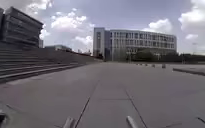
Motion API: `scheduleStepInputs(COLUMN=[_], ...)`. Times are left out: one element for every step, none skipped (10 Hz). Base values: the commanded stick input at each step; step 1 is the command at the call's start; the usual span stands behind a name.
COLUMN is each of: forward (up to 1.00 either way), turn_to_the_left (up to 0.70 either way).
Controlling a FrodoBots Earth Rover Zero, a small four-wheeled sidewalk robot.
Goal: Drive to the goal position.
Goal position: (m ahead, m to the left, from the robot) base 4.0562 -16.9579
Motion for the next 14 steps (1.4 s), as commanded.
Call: scheduleStepInputs(forward=[0.70,0.70,0.70,0.70,0.70,0.70,0.70,0.70,0.70,0.70,0.70,0.70,0.70,0.70], turn_to_the_left=[0.00,0.00,0.00,0.00,0.00,0.00,0.00,0.00,0.00,0.00,0.00,0.00,0.00,0.00])
